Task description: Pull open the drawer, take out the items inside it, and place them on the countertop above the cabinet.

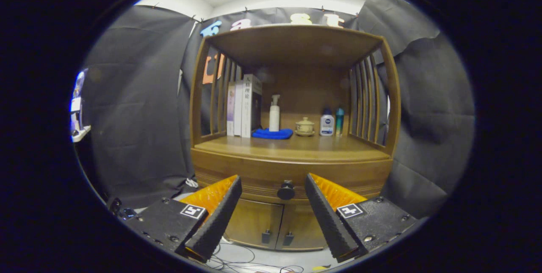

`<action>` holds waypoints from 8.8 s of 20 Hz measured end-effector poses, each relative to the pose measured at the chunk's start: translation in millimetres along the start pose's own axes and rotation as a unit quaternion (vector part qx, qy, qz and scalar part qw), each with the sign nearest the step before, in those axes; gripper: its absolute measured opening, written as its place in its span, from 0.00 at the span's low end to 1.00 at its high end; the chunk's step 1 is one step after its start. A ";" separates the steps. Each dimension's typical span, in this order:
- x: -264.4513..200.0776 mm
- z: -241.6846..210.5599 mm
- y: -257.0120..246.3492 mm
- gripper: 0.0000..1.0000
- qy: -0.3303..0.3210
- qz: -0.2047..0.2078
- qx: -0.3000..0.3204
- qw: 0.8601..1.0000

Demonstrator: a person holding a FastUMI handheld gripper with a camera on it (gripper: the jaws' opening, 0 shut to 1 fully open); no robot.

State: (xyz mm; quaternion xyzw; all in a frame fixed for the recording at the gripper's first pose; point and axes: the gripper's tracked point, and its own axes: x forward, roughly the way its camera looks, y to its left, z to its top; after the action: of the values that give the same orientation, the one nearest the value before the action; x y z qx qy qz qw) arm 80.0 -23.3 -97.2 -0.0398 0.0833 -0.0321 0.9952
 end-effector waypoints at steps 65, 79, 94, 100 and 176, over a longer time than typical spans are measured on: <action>115.0 51.0 -3.8 0.81 0.079 0.105 0.043 0.990; 233.6 47.1 -29.3 0.99 0.318 0.078 0.093 0.940; 255.0 -48.0 -45.4 0.91 0.550 -0.014 0.093 0.830; 259.1 -65.7 -54.4 0.65 0.565 -0.041 0.068 0.821; 176.3 101.8 -1.6 0.83 0.083 0.048 -0.009 0.995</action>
State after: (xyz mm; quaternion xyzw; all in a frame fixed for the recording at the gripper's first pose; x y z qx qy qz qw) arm 270.6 -29.8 -25.8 -0.0416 0.1679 0.0129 0.9848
